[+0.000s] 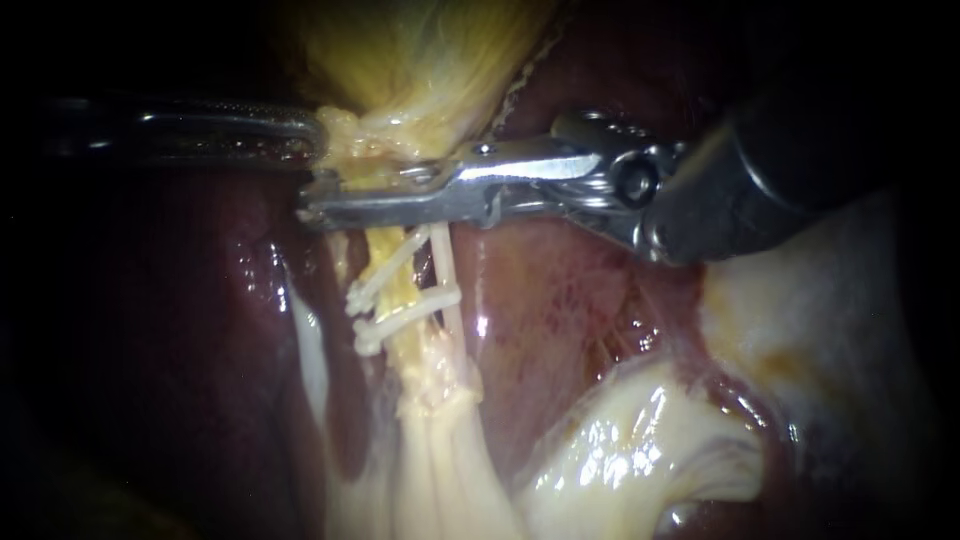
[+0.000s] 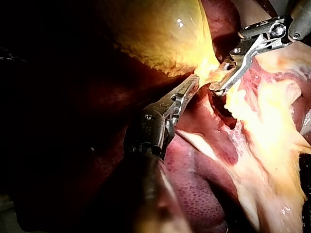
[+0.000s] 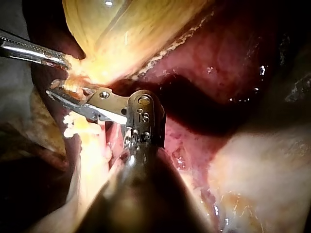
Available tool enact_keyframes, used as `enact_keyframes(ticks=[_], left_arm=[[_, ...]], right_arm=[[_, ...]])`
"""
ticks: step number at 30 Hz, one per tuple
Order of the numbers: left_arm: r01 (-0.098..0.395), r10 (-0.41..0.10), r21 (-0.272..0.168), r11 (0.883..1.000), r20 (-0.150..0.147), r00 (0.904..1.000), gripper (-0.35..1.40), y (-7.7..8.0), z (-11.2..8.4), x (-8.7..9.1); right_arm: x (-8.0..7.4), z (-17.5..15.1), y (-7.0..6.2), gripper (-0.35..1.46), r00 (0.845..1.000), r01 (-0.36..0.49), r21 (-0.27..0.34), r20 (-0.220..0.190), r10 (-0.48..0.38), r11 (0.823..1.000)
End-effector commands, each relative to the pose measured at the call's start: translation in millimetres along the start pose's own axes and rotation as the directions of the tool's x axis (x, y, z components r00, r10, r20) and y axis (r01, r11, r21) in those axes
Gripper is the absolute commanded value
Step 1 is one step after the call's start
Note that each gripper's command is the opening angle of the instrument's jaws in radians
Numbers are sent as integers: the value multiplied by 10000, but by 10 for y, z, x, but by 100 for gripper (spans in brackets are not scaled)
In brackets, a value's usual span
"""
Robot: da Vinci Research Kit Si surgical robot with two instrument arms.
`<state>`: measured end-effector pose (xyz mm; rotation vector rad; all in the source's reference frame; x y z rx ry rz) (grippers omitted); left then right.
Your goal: Clipping third clip left tube
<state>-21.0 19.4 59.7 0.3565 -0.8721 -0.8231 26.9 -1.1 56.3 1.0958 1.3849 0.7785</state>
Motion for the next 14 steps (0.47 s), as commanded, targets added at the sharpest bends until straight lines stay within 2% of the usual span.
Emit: enact_keyframes(ticks=[1,6,14], left_arm=[[2,-2,-2,10000,0,10000,-35,0,0,0],[1,-1,0,10000,0,10000,-35,0,0,0],[1,-1,-1,10000,0,10000,-35,0,0,0]], right_arm=[[-1,0,-1,-35,10000,-52,16,10,52,10000],[-3,3,-6,-35,10000,-49,22,15,49,10000],[-4,3,-4,-35,10000,-39,19,18,39,10000]])
